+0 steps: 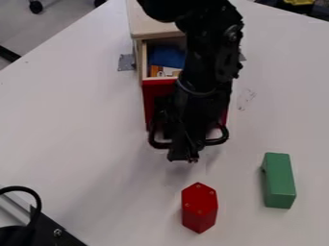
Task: Open the drawer
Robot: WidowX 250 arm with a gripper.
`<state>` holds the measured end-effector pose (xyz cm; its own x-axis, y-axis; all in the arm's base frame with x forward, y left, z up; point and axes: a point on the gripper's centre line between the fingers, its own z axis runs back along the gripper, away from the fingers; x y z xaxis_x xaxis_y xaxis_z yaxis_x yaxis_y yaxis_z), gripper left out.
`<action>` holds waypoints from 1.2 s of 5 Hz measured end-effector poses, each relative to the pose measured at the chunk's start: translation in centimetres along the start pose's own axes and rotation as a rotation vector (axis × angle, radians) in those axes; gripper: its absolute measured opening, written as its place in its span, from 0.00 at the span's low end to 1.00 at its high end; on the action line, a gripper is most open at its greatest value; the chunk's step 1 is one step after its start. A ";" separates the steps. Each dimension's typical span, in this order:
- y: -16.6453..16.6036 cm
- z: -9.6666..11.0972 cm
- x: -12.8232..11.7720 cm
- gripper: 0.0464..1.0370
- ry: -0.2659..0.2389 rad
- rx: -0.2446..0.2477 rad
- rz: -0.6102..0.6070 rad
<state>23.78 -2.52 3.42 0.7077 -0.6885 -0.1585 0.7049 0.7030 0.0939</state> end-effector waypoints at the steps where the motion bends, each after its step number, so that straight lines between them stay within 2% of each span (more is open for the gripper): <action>1: -0.3 0.3 -0.1 0.94 0.012 -0.029 0.003; 2: -0.3 1.4 -0.2 0.96 -0.026 -0.041 -0.004; 4: 0.9 5.6 -1.5 0.96 -0.110 -0.106 0.015; 5: 2.0 6.8 -2.5 0.96 -0.101 -0.153 0.094; 6: 3.9 6.4 -2.5 0.96 -0.082 -0.179 0.171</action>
<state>25.02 0.81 10.52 0.8225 -0.5639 -0.0745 0.5604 0.8258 -0.0640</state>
